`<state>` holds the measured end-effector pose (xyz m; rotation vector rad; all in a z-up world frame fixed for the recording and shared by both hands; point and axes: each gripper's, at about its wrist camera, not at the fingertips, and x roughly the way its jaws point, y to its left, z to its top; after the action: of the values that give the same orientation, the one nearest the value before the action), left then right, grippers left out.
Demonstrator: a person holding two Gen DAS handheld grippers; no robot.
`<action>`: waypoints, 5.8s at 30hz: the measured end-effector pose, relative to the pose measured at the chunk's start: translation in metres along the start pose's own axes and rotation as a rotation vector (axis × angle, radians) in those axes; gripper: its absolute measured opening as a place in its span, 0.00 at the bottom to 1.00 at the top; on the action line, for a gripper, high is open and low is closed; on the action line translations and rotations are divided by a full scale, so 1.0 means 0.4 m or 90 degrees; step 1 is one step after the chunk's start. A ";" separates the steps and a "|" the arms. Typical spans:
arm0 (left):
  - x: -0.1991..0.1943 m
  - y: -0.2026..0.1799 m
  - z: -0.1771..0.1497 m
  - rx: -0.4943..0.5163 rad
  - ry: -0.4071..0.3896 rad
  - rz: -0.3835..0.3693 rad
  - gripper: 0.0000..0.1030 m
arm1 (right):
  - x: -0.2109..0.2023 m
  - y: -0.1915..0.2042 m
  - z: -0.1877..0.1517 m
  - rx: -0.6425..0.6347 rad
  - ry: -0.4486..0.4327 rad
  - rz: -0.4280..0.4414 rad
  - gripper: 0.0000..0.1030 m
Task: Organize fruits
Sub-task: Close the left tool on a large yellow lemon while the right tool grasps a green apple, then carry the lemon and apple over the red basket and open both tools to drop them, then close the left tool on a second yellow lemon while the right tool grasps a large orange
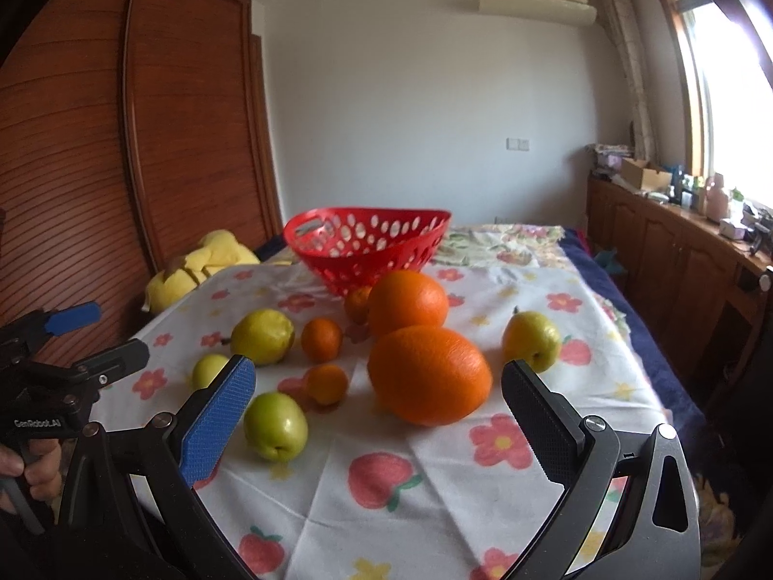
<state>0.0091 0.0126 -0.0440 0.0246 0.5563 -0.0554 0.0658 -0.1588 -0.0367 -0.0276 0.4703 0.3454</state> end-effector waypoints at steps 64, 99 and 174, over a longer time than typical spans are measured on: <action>0.251 0.034 -0.037 -0.022 0.150 -0.096 0.54 | 0.236 0.130 -0.112 -0.090 0.169 0.161 0.58; 0.273 0.076 0.251 0.013 0.044 -0.092 0.54 | 0.262 0.034 0.233 -0.150 0.058 0.100 0.50; 0.351 0.030 0.257 0.079 0.061 -0.137 0.63 | 0.316 -0.114 0.206 -0.045 0.126 0.055 0.61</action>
<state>0.1829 0.0141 -0.0310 0.0884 0.6495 -0.2989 0.2228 -0.1529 -0.0224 -0.1119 0.6565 0.4468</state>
